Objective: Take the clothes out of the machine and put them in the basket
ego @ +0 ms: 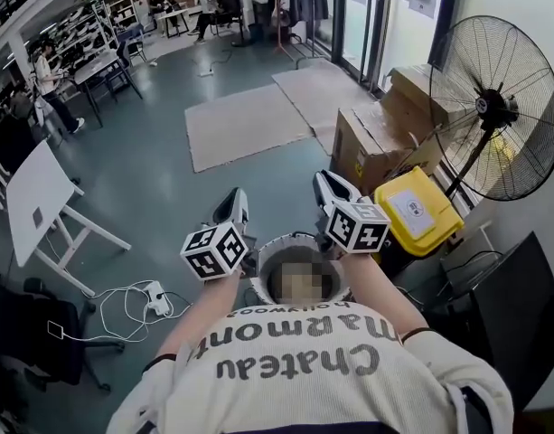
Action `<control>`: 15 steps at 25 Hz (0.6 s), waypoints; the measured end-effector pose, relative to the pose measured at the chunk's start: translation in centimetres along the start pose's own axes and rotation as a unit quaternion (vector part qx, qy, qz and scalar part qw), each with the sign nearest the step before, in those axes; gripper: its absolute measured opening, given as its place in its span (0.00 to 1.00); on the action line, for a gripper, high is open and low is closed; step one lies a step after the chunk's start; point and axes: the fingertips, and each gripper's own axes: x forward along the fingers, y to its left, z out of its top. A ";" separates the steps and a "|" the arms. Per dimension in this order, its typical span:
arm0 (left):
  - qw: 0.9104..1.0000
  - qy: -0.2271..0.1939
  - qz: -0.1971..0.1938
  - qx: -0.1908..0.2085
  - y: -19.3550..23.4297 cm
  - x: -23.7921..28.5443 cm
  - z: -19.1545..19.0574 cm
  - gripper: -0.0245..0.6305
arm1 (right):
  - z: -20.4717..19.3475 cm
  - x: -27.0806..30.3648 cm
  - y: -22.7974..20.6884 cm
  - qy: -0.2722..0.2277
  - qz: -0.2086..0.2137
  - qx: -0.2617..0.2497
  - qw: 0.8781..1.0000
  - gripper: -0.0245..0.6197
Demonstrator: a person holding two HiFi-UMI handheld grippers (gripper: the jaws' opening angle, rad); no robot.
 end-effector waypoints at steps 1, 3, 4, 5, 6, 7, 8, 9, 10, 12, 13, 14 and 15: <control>1.000 0.000 -0.003 0.000 -0.1 -0.1 -0.1 0.05 | -0.1 -0.3 0.0 0.001 -0.004 -0.001 1.000 0.14; 1.000 0.001 -0.007 -0.002 -0.2 -0.4 -0.3 0.05 | -0.5 -0.8 -0.2 0.005 -0.014 -0.003 1.000 0.14; 1.000 0.002 -0.008 -0.003 -0.2 -0.5 -0.5 0.05 | -0.8 -1.0 -0.3 0.009 -0.019 -0.005 1.000 0.14; 1.000 0.004 -0.009 -0.006 -0.1 -0.6 -0.8 0.05 | -1.1 -1.3 -0.4 0.013 -0.024 -0.007 1.000 0.14; 1.000 0.007 -0.010 -0.008 -0.1 -0.6 -1.0 0.05 | -1.4 -1.5 -0.5 0.018 -0.028 -0.008 0.999 0.14; 1.000 0.009 -0.011 -0.010 0.0 -0.7 -1.3 0.05 | -1.7 -1.6 -0.5 0.022 -0.033 -0.009 0.999 0.14; 1.000 0.011 -0.012 -0.012 0.0 -0.9 -1.5 0.05 | -2.0 -1.8 -0.6 0.026 -0.036 -0.009 0.999 0.14; 1.000 0.013 -0.013 -0.012 0.0 -1.1 -1.7 0.05 | -2.2 -2.0 -0.6 0.028 -0.039 -0.008 0.999 0.14; 1.000 0.014 -0.014 -0.012 0.0 -1.2 -1.8 0.05 | -2.5 -2.2 -0.6 0.030 -0.042 -0.007 0.999 0.14; 1.000 0.016 -0.014 -0.014 0.1 -1.3 -2.1 0.05 | -2.9 -2.4 -0.8 0.035 -0.047 -0.005 0.998 0.14; 1.000 0.017 -0.012 -0.015 0.2 -1.4 -2.3 0.05 | -3.0 -2.5 -0.8 0.036 -0.049 -0.004 0.998 0.14; 1.000 0.017 -0.010 -0.016 0.4 -1.5 -2.4 0.05 | -3.1 -2.5 -0.9 0.037 -0.050 -0.003 0.998 0.14; 1.000 0.018 -0.008 -0.017 0.6 -1.5 -2.5 0.05 | -3.3 -2.5 -0.8 0.038 -0.051 -0.003 0.998 0.14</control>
